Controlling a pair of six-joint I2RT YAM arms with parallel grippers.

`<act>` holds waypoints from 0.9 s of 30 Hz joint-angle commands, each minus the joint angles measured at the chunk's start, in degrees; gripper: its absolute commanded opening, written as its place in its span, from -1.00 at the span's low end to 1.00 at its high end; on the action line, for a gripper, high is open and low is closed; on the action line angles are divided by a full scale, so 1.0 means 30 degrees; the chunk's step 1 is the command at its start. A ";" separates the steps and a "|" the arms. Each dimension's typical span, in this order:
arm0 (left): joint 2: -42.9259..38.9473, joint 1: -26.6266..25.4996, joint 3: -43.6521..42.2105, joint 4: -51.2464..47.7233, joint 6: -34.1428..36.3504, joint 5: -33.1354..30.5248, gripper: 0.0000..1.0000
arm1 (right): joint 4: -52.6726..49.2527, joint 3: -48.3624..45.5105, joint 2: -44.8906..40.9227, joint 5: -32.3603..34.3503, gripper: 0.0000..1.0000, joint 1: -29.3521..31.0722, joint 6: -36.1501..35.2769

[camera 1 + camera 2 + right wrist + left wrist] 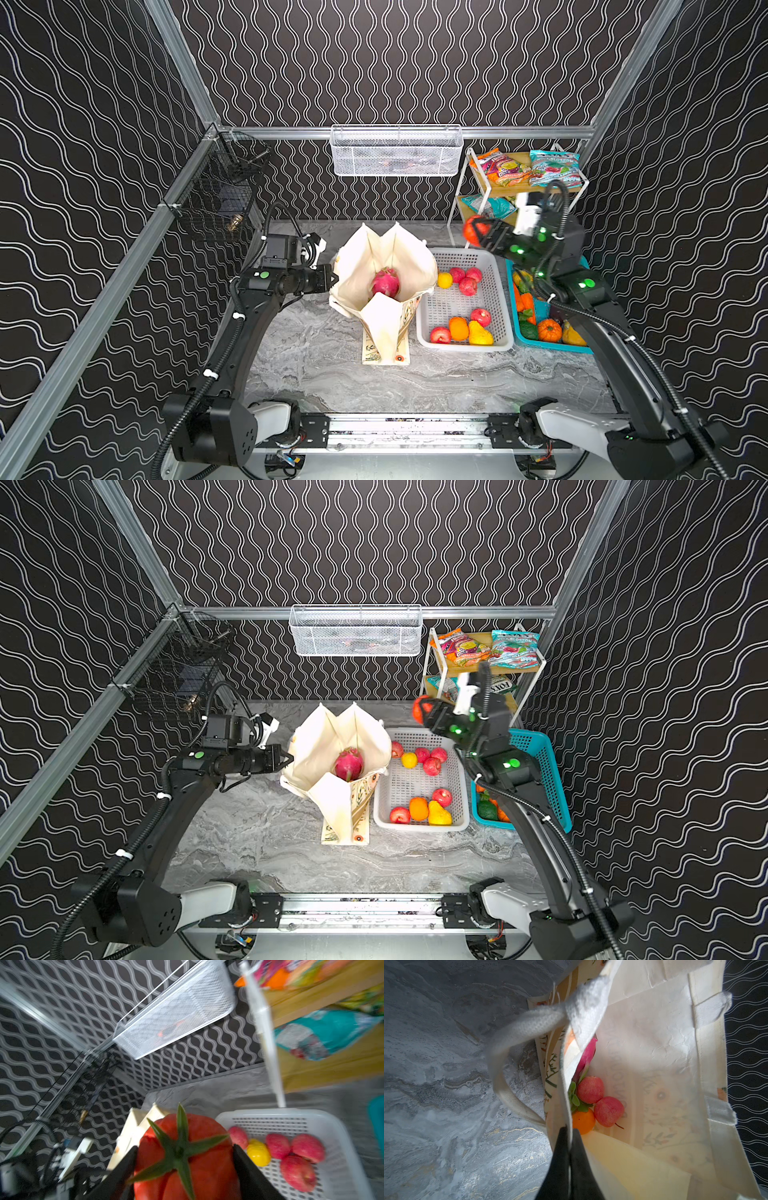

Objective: Place the food into the grocery bag and tie it
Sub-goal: 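Carry the red tomato with the right gripper over the tote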

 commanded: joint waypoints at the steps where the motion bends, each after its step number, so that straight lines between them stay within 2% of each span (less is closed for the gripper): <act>1: -0.0019 -0.0028 0.0288 -0.0413 0.0138 0.0046 -1.00 | 0.0107 0.0999 0.1076 0.0307 0.19 0.2034 -0.0518; 6: 0.0033 -0.0028 0.0501 -0.0690 0.0159 0.0104 -1.00 | -0.0323 0.2911 0.3527 0.0819 0.21 0.5200 -0.1469; 12: -0.0301 -0.0057 0.0393 -0.0822 0.0137 0.0107 -1.00 | -0.1483 0.4893 0.6229 0.1802 0.23 0.7562 -0.2201; 18: -0.0682 -0.0057 0.0368 -0.1167 0.0188 0.0105 -1.00 | -0.2381 0.5913 0.7867 0.2414 0.25 0.8640 -0.2673; 27: -0.0775 -0.0057 0.0707 -0.1322 0.0159 0.0233 -1.00 | -0.3648 0.6710 0.9470 0.2988 0.26 0.9060 -0.3217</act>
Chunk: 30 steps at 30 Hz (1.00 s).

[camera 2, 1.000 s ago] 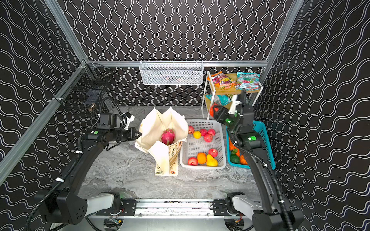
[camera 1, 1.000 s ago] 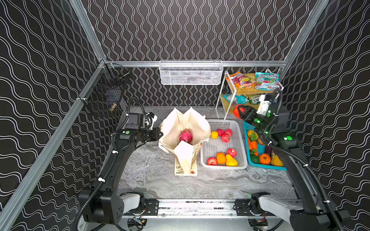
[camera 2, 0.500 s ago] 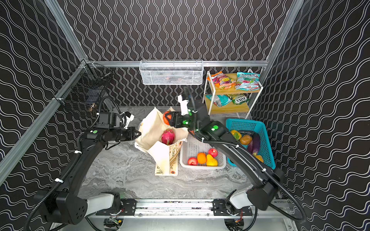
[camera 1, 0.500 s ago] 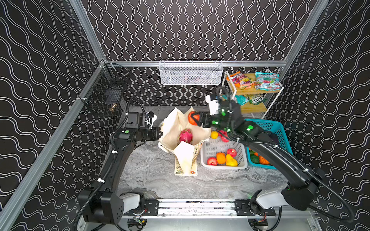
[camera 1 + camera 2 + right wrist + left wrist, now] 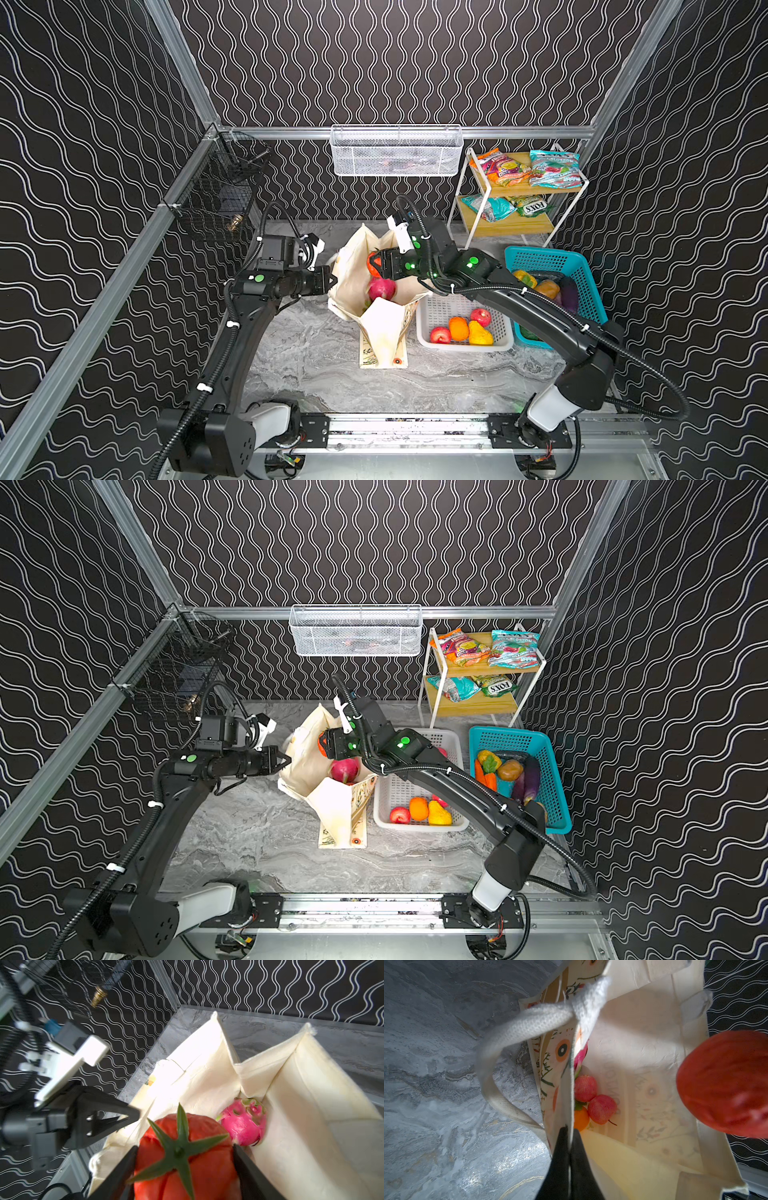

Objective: Place the food into the grocery bag and tie it
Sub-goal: 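Carry the red tomato with the right gripper over the tote, then lower the red tomato into the tote beside the dragon fruit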

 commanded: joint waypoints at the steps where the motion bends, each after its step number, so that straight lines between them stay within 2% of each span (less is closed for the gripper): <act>1: 0.0132 0.0001 0.0303 -0.0098 0.0166 0.0278 -1.00 | -0.0771 0.0337 0.0524 0.0495 0.26 0.0136 -0.0536; 17: 0.0138 -0.0287 0.0678 -0.0008 0.0104 0.0378 -1.00 | -0.3564 0.1880 0.3683 0.0926 0.35 0.0158 -0.1919; 30: 0.0290 -0.0292 0.0858 0.0223 0.0173 0.0486 -1.00 | -0.4278 0.1731 0.4267 0.0572 0.40 -0.0025 -0.2473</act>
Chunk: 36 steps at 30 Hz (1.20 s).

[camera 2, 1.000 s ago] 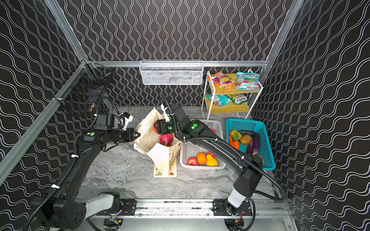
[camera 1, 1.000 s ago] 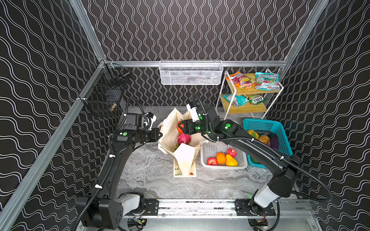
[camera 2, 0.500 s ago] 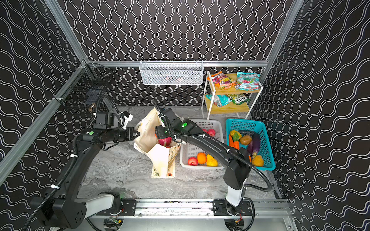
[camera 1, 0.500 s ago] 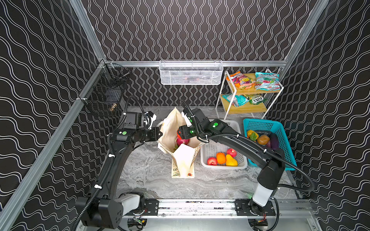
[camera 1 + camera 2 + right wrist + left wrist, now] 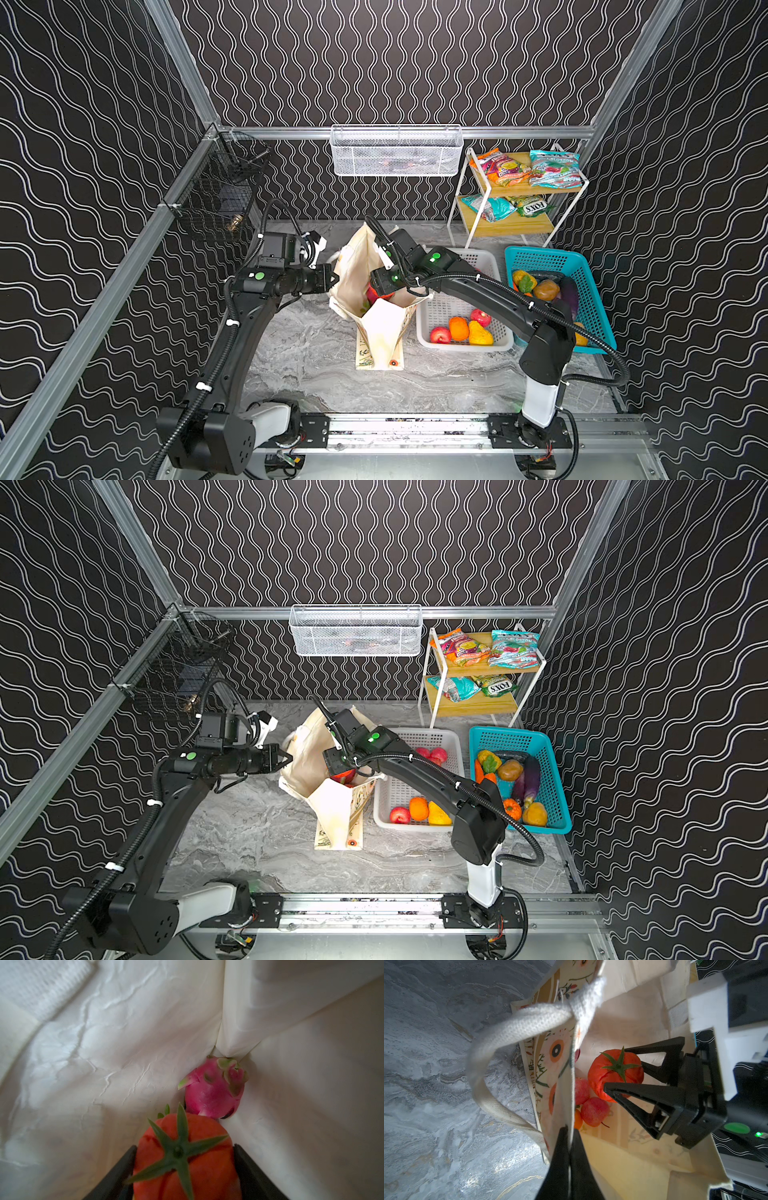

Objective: Place the food into the grocery bag and tie it
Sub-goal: 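Lower the red tomato into the tote beside the dragon fruit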

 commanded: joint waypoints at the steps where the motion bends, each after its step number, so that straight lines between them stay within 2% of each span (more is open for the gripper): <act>1: 0.0003 -0.0022 0.0275 0.0513 0.0181 0.0298 -1.00 | -0.0206 -0.0155 0.0012 -0.0275 0.40 0.0026 -0.0110; 9: -0.0208 -0.0022 0.0123 0.0359 0.0301 0.0157 -1.00 | -0.0017 -0.0745 0.0012 -0.0475 0.40 0.0026 0.0091; 36: -0.0124 -0.0037 -0.0150 0.0511 0.0318 0.0324 -1.00 | 0.0669 -0.1053 0.3664 -0.0978 0.40 -0.1366 -0.0412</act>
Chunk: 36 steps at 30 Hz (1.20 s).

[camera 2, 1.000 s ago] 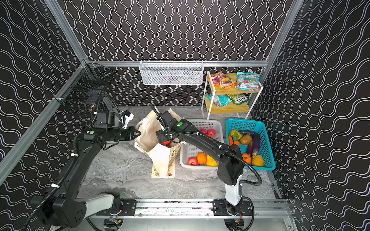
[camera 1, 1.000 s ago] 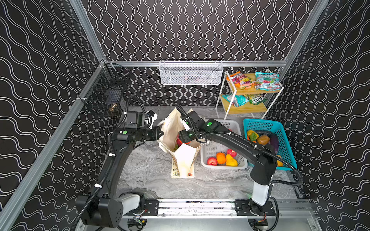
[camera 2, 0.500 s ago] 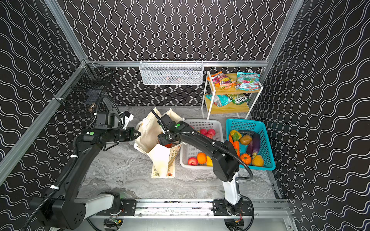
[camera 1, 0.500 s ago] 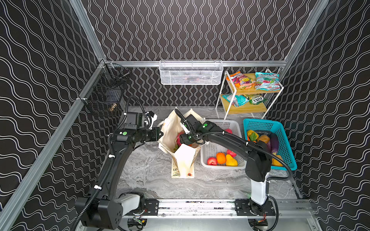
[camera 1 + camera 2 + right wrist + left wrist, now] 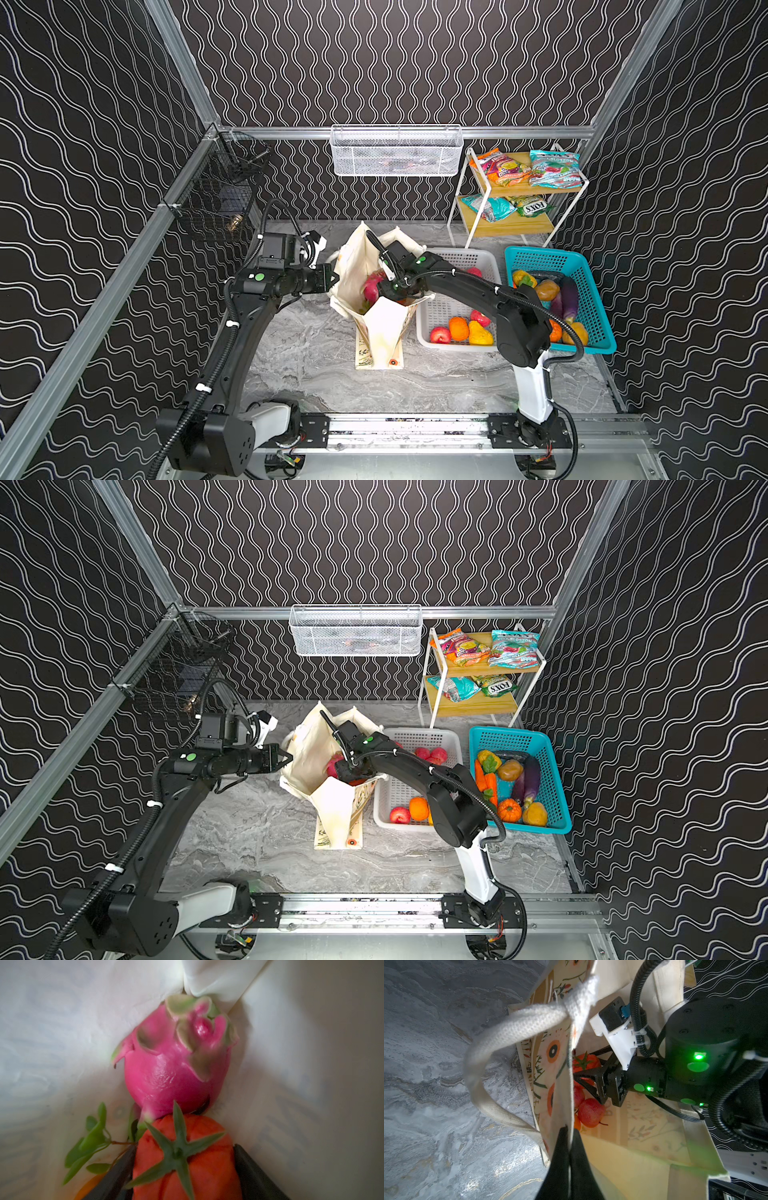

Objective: Place the food into the grocery bag and tie it
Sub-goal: 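Lower the red tomato into the tote beside the dragon fruit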

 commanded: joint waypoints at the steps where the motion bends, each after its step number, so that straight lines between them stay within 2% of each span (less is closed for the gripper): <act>1: 0.0125 -0.0008 0.0091 0.0180 0.0349 0.0318 -1.00 | 0.0506 -0.0011 0.0306 -0.0183 0.40 -0.0004 -0.0140; 6: 0.0098 -0.0010 -0.0149 0.0212 0.0383 0.0318 -1.00 | 0.0344 0.0179 0.0820 -0.0058 0.42 -0.0055 -0.0244; 9: 0.0069 -0.0008 -0.0229 0.0241 0.0409 0.0303 -1.00 | 0.0348 0.0169 0.0936 0.0202 0.52 -0.0057 -0.0302; 36: 0.0173 -0.0009 -0.0283 0.0453 0.0320 0.0313 -1.00 | 0.0940 -0.0345 -0.0030 0.0658 0.89 -0.0081 -0.0566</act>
